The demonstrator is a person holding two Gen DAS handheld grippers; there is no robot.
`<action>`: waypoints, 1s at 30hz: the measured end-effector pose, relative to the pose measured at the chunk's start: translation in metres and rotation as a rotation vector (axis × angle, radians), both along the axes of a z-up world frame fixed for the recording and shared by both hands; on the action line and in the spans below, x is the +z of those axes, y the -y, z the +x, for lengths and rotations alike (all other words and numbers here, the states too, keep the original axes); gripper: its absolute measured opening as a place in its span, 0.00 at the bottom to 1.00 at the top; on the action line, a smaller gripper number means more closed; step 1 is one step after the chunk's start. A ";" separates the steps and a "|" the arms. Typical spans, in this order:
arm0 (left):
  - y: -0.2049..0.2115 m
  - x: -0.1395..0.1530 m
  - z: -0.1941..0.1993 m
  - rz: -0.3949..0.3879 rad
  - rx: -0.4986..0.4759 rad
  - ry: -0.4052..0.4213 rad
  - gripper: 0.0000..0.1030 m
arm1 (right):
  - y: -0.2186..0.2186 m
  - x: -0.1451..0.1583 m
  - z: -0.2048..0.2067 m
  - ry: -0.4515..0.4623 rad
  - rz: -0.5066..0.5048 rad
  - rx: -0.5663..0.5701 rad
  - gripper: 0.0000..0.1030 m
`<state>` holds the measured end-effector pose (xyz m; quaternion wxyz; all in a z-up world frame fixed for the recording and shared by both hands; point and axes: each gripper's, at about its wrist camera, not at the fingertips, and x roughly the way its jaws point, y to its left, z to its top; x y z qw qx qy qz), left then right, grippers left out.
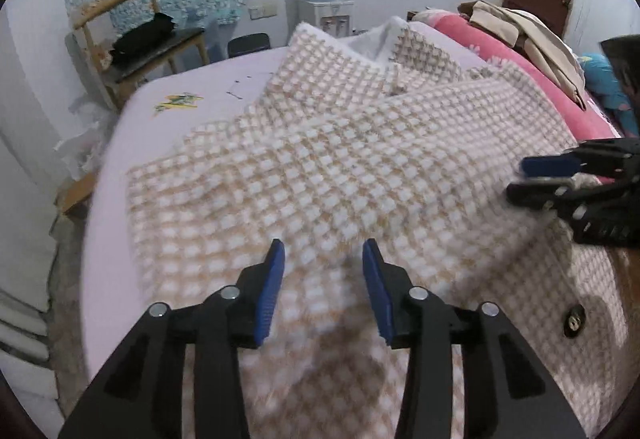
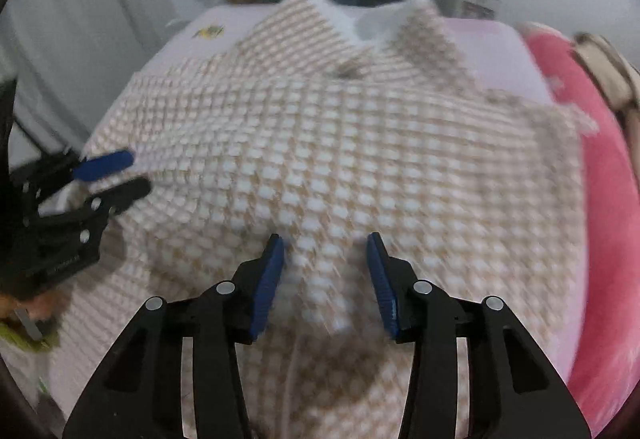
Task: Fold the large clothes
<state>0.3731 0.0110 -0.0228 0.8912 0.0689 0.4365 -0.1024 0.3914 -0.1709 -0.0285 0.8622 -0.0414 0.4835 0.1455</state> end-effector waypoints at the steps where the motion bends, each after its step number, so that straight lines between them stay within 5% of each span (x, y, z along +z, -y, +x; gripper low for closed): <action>1: -0.002 0.009 -0.015 -0.002 -0.005 0.015 0.54 | 0.004 0.007 -0.008 0.009 0.015 -0.003 0.48; 7: -0.020 0.037 -0.106 -0.003 0.014 0.044 0.79 | 0.036 0.032 -0.118 0.070 0.073 -0.068 0.72; 12: -0.016 0.018 -0.170 -0.052 0.034 -0.040 0.82 | 0.029 0.010 -0.207 0.018 0.078 -0.092 0.75; 15: -0.011 0.001 -0.197 -0.112 0.064 -0.092 0.84 | 0.032 -0.005 -0.227 -0.034 0.130 -0.139 0.78; 18: -0.007 -0.017 -0.208 -0.086 0.075 -0.134 0.84 | 0.037 -0.015 -0.237 -0.030 0.112 -0.200 0.78; 30: -0.003 -0.036 -0.230 0.016 0.110 -0.061 0.95 | 0.040 -0.054 -0.267 -0.031 0.063 -0.273 0.92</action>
